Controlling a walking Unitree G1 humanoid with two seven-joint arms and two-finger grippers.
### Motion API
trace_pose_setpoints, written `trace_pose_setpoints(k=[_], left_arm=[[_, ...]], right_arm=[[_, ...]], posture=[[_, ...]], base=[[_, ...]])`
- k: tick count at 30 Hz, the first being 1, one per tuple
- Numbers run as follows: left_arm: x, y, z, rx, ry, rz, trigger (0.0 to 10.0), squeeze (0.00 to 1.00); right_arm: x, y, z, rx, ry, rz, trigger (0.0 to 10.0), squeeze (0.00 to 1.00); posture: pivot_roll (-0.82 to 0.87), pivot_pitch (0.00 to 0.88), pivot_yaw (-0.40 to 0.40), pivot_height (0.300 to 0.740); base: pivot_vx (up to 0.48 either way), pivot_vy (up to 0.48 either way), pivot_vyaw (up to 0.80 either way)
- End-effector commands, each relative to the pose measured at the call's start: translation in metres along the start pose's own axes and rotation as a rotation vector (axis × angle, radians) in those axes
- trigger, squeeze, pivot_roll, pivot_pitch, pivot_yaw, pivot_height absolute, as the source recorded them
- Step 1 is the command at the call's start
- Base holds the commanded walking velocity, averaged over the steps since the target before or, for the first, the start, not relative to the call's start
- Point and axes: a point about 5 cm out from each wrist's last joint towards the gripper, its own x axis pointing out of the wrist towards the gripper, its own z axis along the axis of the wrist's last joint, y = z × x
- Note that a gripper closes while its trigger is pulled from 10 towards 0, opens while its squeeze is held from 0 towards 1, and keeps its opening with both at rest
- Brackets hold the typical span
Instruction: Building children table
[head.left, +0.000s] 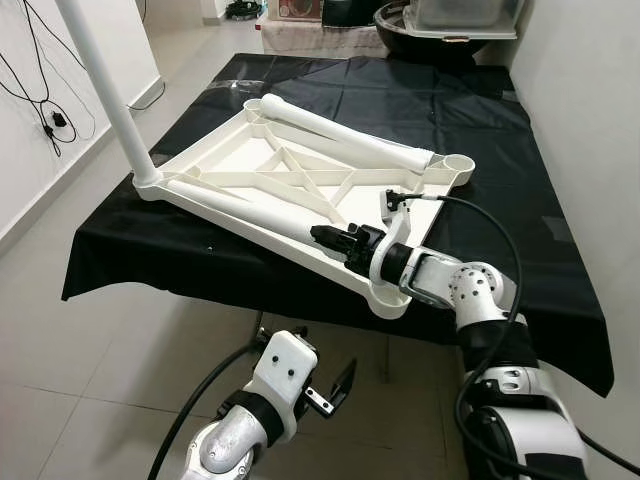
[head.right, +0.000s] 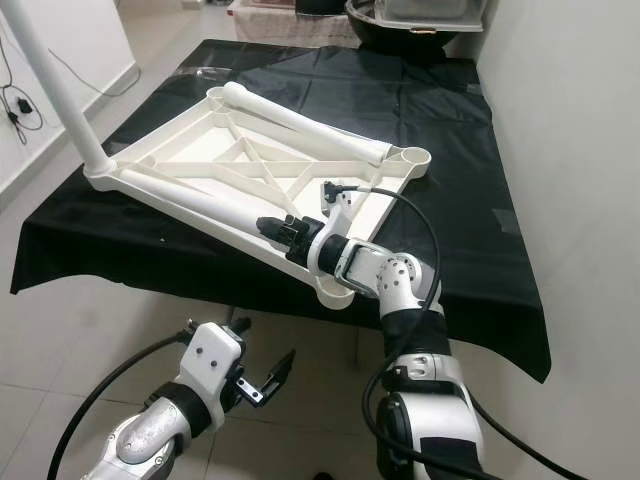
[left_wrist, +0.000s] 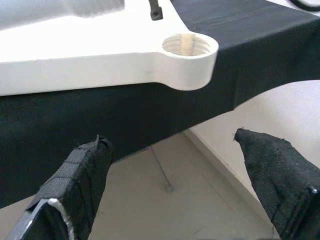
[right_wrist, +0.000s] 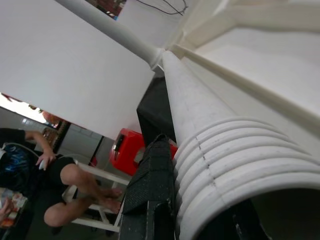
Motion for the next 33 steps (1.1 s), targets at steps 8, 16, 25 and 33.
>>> trace_pose_setpoints(k=[8,16,25,33], left_arm=[[0.001,0.004,-0.009,-0.021,0.033,0.005,10.0,0.0],[0.008,0.037,0.003,-0.176,-0.062,0.144,10.0,1.0],[0.013,0.078,0.045,-0.521,-0.31,0.219,10.0,0.0],[0.006,0.107,0.059,-0.679,-0.454,0.236,10.0,0.0]], right_arm=[[-0.028,-0.006,0.045,-0.049,-0.157,0.017,0.0,0.0],[-0.053,-0.022,0.043,0.065,-0.293,0.021,0.0,0.0],[-0.064,-0.022,0.022,0.185,-0.363,0.157,0.0,0.0],[-0.066,-0.018,-0.005,0.259,-0.32,0.281,0.0,0.0]], posture=[[0.07,0.114,-0.041,0.74],[0.08,0.058,-0.026,0.74],[0.08,0.027,-0.021,0.74],[0.08,0.007,-0.017,0.74]], base=[[0.0,0.0,0.0],[0.0,0.0,0.0],[0.0,0.0,0.0],[0.0,0.0,0.0]])
